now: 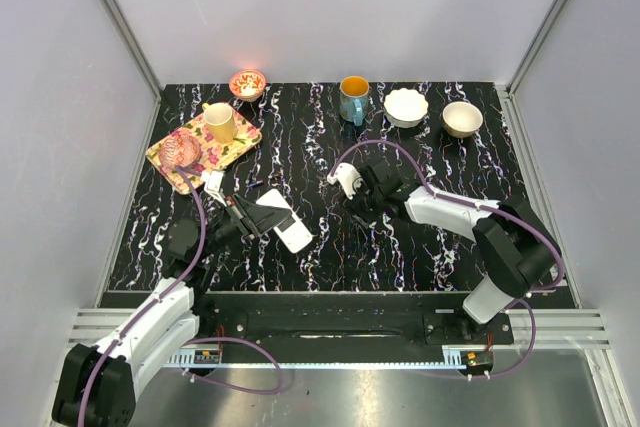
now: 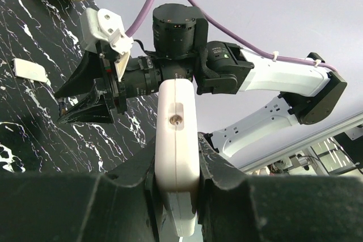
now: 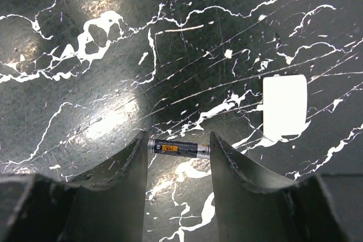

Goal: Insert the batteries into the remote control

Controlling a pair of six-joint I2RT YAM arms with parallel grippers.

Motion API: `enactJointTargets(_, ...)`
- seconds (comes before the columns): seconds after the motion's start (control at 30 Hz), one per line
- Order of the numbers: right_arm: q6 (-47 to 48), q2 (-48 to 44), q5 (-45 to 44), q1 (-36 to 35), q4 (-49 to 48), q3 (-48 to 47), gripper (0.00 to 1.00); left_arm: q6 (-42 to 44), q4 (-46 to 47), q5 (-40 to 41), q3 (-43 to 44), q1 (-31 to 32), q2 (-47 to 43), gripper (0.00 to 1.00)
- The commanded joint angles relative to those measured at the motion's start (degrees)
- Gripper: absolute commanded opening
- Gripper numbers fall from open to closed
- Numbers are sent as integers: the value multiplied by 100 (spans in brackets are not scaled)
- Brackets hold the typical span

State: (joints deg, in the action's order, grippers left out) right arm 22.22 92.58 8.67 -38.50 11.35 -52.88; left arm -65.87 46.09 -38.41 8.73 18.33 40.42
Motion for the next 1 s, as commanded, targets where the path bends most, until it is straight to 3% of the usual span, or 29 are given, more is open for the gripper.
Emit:
enactJointTargets(0.0, -139, 59, 3, 9, -20, -46, 0, -67, 463, -96, -21, 22, -122, 0)
enactJointTargets(0.07, -200, 94, 21, 1, 42, -108, 1, -76, 463, -105, -38, 30, -114, 0)
enactJointTargets(0.27, -358, 322, 74, -17, 306, -354, 17, -84, 437, -96, -21, 22, -114, 0)
enactJointTargets(0.5, -341, 489, -40, -52, 394, -416, 21, -58, 393, -105, -12, 22, -87, 0)
enactJointTargets(0.97, -648, 674, -611, -184, 807, -820, 44, -32, 366, -114, -65, 22, -140, 0)
